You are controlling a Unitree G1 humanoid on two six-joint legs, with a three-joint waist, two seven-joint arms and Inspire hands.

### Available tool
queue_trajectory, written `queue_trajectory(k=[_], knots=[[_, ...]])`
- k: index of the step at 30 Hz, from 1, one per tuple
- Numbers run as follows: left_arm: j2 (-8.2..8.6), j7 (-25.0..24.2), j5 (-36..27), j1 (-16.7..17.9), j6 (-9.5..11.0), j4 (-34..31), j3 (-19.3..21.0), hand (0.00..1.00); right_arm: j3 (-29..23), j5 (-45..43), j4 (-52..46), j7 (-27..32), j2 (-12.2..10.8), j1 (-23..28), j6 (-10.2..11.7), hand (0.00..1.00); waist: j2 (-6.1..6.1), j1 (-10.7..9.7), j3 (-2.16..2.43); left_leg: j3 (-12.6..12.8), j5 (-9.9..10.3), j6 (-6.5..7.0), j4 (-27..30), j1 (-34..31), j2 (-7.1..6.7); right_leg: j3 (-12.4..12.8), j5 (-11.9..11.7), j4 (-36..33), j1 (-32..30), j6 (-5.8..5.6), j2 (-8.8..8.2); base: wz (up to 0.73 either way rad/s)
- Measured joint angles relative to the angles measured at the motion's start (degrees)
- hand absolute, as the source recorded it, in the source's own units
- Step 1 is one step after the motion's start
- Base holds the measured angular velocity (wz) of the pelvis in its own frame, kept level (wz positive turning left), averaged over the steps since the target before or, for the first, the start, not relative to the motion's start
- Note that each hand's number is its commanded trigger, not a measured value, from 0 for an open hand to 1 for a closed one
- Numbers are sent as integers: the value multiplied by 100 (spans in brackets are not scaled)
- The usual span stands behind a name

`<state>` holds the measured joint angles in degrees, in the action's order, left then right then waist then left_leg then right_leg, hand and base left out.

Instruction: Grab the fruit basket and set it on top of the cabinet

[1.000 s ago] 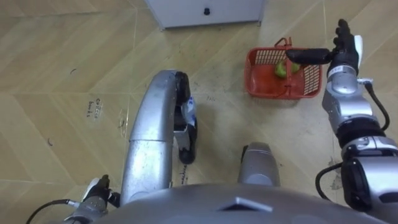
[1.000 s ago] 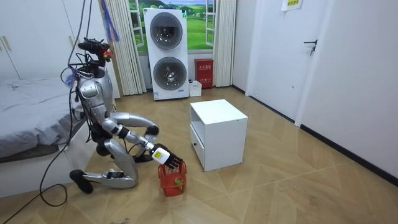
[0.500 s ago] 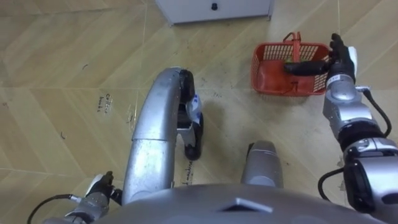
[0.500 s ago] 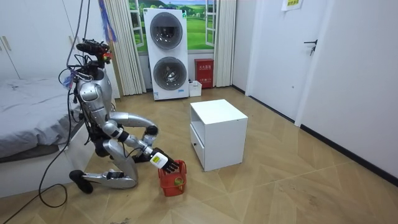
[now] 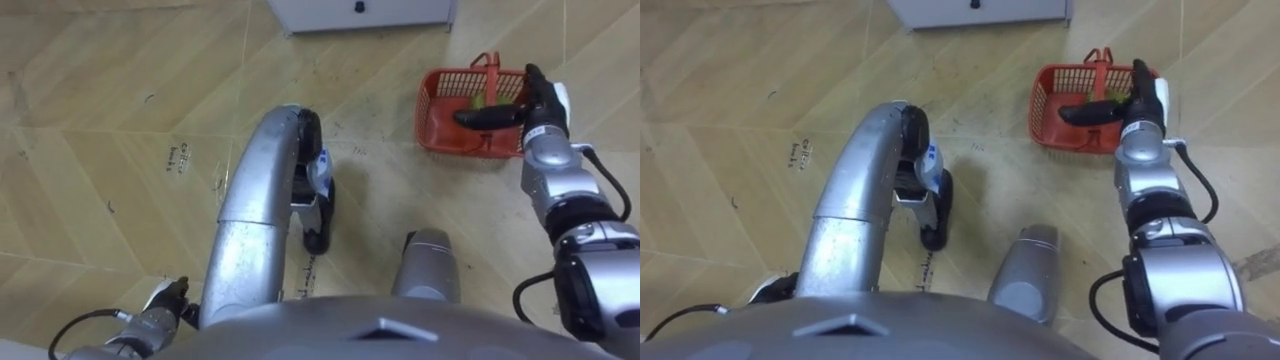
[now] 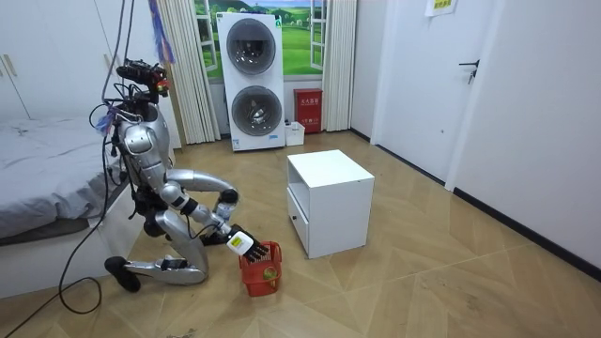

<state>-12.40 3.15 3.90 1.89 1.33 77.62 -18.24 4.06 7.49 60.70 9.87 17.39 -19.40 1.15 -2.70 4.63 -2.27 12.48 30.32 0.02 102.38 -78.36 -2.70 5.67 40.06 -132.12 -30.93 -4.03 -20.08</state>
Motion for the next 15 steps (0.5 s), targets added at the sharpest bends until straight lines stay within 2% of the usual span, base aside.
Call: queue_trajectory(k=[9,10,11,12,13,15], knots=[[-4,-175,1,-18,7,-5,-22,0,136,409,664,-325,144,-117,-5,0,8,59,-20,-6,-4,5,16,-57,3,-20,8,-1,-29,-15,9,0],[-4,-213,0,-17,6,-4,-22,0,136,455,669,-346,149,-148,-6,5,9,60,-20,-4,-5,7,18,-60,3,-18,8,-6,-34,-15,7,0],[-4,-244,-1,-17,6,-3,-22,0,135,545,669,-371,149,-185,-6,25,11,65,-20,-3,-6,8,18,-59,6,-19,9,-8,-37,-15,6,0],[-4,-254,0,-17,6,-3,-22,0,135,581,670,-380,149,-201,-6,69,11,70,-20,-4,-6,8,18,-59,6,-20,9,-8,-40,-15,4,0],[-4,-261,0,-15,6,-3,-22,0,134,618,670,-387,149,-228,-6,100,11,84,-20,-4,-6,8,17,-58,6,-22,9,-8,-54,-15,4,0],[-4,-263,-1,-14,6,-3,-22,0,132,651,671,-402,155,-248,-6,100,13,120,-21,-4,-6,8,17,-58,6,-22,9,-8,-58,-15,3,0]])
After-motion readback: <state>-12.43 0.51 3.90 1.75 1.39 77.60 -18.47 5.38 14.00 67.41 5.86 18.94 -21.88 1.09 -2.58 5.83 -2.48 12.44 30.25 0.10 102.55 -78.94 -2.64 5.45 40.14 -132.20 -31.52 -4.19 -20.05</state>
